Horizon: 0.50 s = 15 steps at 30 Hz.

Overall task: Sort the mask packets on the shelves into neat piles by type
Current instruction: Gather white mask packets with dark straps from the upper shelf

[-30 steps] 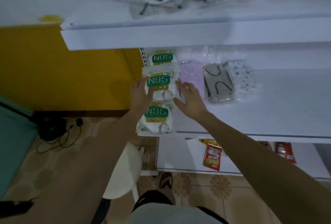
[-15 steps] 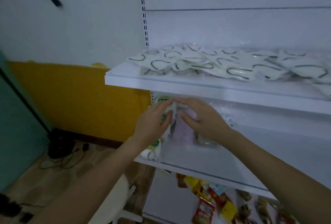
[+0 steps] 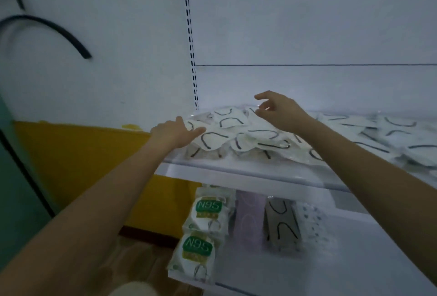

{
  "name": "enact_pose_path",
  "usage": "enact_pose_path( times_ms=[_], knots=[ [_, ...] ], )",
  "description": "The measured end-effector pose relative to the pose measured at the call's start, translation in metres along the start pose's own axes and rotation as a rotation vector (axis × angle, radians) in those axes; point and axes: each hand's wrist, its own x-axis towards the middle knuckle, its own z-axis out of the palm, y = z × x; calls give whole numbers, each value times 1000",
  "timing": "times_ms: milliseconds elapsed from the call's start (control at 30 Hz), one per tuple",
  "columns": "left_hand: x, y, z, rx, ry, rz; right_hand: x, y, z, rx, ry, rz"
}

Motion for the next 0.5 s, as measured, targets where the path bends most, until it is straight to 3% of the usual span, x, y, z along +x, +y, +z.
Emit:
enact_pose_path(
  times_ms=[133,267,367,500],
  knots=[
    [37,-6,3,-20,-74,20,44,6,14,-45,-73,74],
    [54,-12,7,-204,-82,101,88,8,32,-125,-136,135],
    [52,-14,9,-361,-40,171,108,8,49,-254,-278,200],
    [54,-20,4,-470,-40,116,116,6,63,-250,-320,264]
  ],
)
